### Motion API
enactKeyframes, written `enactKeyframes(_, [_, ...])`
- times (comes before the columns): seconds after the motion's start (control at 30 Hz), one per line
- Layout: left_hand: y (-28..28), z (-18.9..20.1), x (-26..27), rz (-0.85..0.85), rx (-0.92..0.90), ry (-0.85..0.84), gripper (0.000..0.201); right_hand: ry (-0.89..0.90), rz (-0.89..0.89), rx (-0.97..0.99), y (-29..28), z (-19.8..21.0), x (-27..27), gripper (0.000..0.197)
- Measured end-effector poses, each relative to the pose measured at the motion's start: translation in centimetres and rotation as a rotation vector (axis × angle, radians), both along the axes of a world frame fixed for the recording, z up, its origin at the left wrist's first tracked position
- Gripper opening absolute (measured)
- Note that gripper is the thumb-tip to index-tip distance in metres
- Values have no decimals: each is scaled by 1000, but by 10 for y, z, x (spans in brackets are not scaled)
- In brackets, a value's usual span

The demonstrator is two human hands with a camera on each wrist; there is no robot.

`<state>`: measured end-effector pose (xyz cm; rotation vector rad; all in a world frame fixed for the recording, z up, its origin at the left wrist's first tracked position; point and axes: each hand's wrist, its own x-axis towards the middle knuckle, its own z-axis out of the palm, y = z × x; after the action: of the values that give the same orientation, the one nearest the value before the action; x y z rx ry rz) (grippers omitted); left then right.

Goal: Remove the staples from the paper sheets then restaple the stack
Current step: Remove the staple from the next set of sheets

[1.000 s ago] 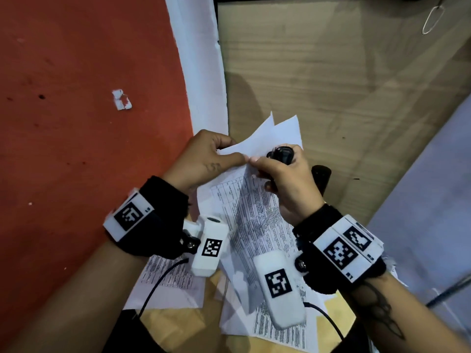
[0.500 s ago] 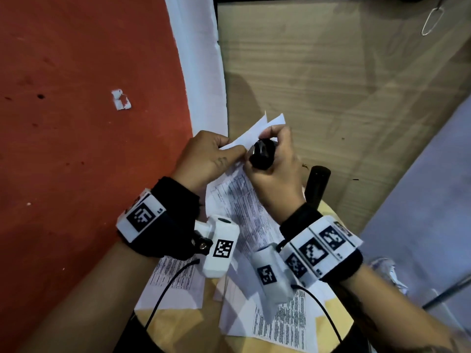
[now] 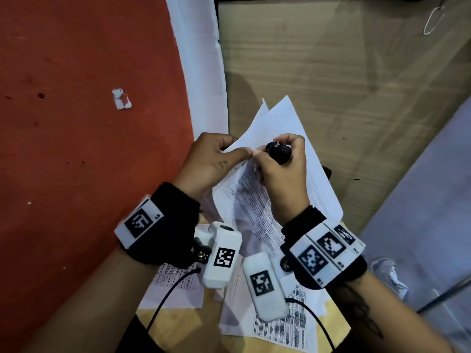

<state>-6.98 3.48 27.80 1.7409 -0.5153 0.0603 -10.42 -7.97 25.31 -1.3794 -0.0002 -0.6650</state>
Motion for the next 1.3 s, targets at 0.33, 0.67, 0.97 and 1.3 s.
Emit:
enactKeyframes(0.33, [12, 9, 10, -11, 180, 3, 33, -114, 181, -731, -42, 20, -6, 37])
enactKeyframes(0.67, [38, 21, 28, 41, 628, -314, 35, 722, -6, -1016, -84, -69, 25, 21])
enactKeyframes(0.97, [56, 39, 31, -148, 733, -345, 20, 454, 250, -379, -71, -62, 29, 40])
enactKeyframes(1.3, [107, 33, 48, 104, 193, -273, 50, 359, 319, 71, -69, -31, 36, 34])
